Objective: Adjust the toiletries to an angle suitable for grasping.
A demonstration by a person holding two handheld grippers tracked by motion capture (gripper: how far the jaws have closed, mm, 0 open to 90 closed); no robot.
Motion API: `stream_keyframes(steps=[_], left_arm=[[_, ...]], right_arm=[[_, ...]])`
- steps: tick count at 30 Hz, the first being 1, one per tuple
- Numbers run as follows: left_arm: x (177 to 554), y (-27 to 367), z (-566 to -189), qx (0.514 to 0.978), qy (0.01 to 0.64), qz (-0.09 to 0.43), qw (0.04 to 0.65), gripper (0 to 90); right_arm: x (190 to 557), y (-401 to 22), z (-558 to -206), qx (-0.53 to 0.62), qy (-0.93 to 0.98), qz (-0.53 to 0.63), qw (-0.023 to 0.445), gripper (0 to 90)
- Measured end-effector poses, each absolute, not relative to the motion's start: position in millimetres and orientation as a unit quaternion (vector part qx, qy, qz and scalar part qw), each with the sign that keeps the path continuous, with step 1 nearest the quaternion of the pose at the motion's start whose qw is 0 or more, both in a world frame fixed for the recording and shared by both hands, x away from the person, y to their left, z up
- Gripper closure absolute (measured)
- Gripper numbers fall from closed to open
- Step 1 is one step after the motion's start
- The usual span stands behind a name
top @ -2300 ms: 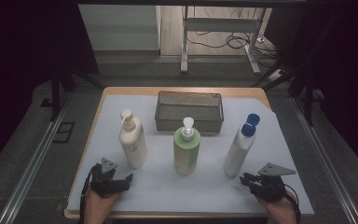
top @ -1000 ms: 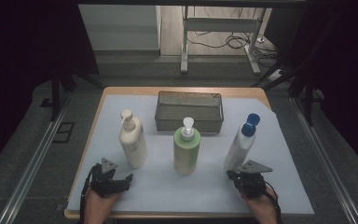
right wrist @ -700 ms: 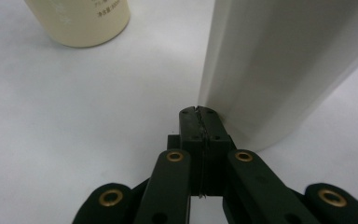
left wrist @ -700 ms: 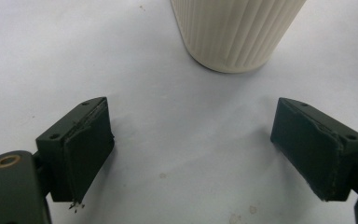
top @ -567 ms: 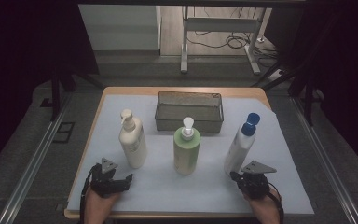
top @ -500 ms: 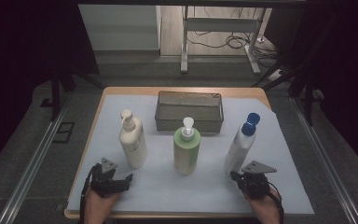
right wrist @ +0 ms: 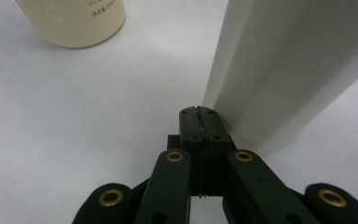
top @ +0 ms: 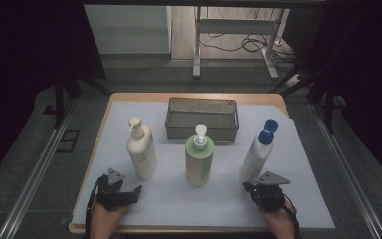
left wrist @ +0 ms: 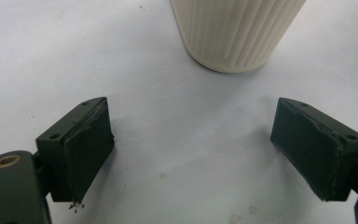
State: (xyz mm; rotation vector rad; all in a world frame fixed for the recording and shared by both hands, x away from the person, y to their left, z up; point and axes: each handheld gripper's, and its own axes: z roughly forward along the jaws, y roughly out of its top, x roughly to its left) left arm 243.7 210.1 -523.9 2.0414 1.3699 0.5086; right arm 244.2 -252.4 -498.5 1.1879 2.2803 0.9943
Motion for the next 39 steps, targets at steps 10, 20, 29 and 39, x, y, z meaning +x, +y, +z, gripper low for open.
stream_keyframes(steps=[10, 20, 29, 39], left_arm=[[244, 210, -524, 0.773, 0.519, 0.193, 0.310, 12.3], [244, 210, -524, 0.773, 0.519, 0.192, 0.310, 12.3], [244, 210, -524, 0.773, 0.519, 0.192, 0.310, 12.3], [244, 210, -524, 0.773, 0.519, 0.192, 0.310, 12.3]], right_arm=[[245, -248, -499, 0.419, 0.814, 0.346, 0.206, 89.7], [247, -265, -498, 0.433, 0.808, 0.341, 0.208, 89.6], [248, -275, -498, 0.441, 0.805, 0.334, 0.216, 89.6], [255, -293, -499, 0.462, 0.792, 0.328, 0.226, 89.2]])
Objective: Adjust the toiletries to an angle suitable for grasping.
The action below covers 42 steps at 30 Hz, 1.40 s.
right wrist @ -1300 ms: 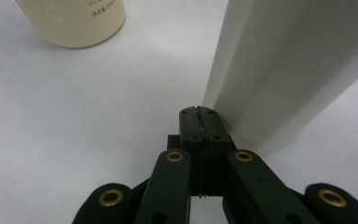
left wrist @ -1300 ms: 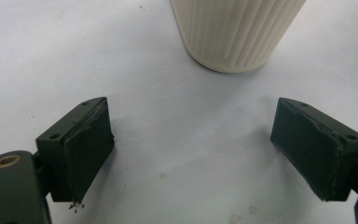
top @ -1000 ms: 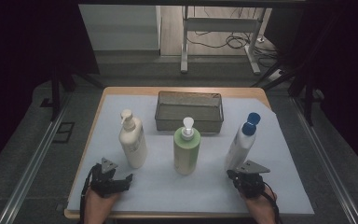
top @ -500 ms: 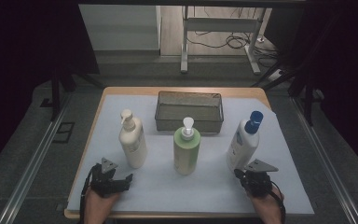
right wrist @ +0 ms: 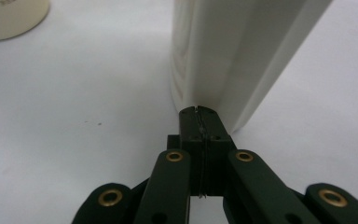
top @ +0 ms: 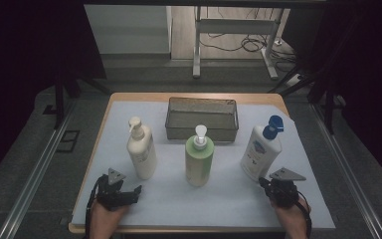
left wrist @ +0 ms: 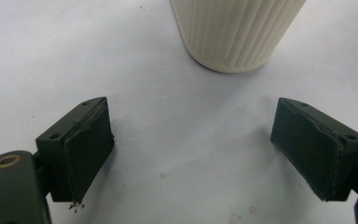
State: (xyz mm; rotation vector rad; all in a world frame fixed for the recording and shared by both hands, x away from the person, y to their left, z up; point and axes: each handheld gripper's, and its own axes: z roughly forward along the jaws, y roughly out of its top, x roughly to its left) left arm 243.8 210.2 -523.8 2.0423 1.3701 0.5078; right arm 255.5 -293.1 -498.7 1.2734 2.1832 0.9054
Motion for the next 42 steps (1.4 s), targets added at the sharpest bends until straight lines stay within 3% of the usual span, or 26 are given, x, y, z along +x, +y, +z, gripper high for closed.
stream_keyframes(steps=[15, 27, 42], left_arm=[[244, 210, -524, 0.773, 0.519, 0.193, 0.310, 12.3], [243, 210, -524, 0.773, 0.518, 0.193, 0.310, 12.3], [243, 210, -524, 0.773, 0.518, 0.194, 0.310, 12.3]], right_arm=[[250, -293, -491, 0.456, 0.792, 0.346, 0.212, 79.2], [245, -303, -474, 0.464, 0.783, 0.353, 0.216, 53.7], [253, -312, -451, 0.465, 0.774, 0.361, 0.231, 38.0]])
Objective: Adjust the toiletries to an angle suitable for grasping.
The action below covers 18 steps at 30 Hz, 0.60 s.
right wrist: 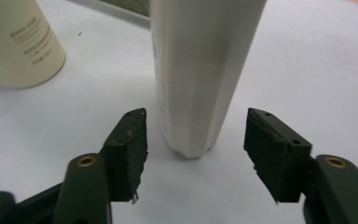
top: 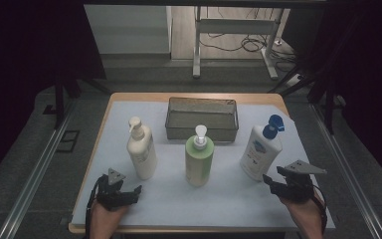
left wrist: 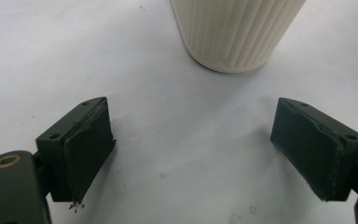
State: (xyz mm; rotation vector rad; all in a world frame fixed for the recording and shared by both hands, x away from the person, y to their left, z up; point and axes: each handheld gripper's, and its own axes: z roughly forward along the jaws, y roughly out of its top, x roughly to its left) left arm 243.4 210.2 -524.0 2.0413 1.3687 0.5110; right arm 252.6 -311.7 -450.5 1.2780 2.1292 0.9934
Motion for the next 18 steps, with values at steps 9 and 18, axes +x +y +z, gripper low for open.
stream_keyframes(steps=[9, 18], left_arm=[[243, 210, -524, 0.773, 0.518, 0.194, 0.311, 12.3], [243, 210, -524, 0.773, 0.518, 0.194, 0.311, 12.3]], right_arm=[[263, -311, -435, 0.463, 0.766, 0.378, 0.237, 29.3], [274, -306, -428, 0.455, 0.768, 0.385, 0.234, 26.4]])
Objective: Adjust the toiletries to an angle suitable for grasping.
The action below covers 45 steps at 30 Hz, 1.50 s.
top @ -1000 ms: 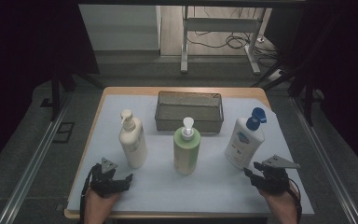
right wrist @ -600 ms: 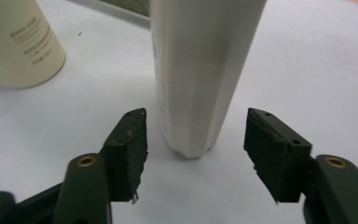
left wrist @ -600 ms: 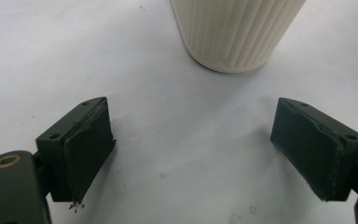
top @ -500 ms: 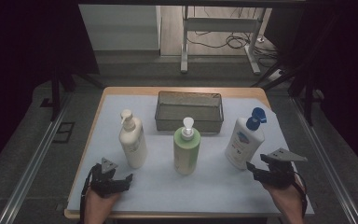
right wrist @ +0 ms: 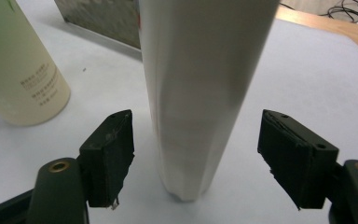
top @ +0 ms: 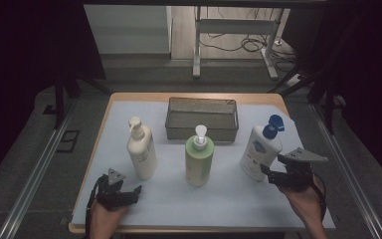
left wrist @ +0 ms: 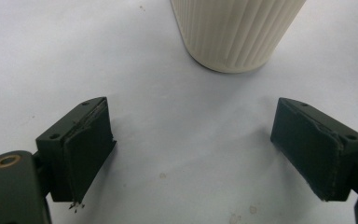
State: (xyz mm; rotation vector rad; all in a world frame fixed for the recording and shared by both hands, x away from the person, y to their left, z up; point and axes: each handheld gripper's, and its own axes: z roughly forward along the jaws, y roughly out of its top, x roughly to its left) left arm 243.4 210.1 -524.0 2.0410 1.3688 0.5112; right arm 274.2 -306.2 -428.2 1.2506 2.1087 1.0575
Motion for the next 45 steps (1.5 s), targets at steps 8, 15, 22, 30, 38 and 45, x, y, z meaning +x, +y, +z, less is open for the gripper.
stream_keyframes(steps=[8, 15, 22, 30, 38, 45], left_arm=[[243, 210, -524, 0.774, 0.518, 0.193, 0.310, 12.3], [243, 210, -524, 0.773, 0.519, 0.194, 0.311, 12.3], [243, 210, -524, 0.773, 0.518, 0.194, 0.311, 12.3], [244, 211, -524, 0.775, 0.516, 0.194, 0.309, 12.3], [244, 211, -524, 0.775, 0.516, 0.194, 0.309, 12.3], [244, 210, -524, 0.774, 0.517, 0.194, 0.310, 12.3]], right_arm=[[289, -299, -421, 0.453, 0.767, 0.388, 0.235, 23.3], [301, -292, -417, 0.451, 0.769, 0.388, 0.233, 23.2], [310, -285, -412, 0.449, 0.767, 0.390, 0.241, 28.1], [314, -281, -406, 0.450, 0.760, 0.401, 0.242, 34.9], [313, -280, -403, 0.455, 0.758, 0.399, 0.242, 38.6], [311, -278, -399, 0.454, 0.766, 0.388, 0.238, 39.4]])
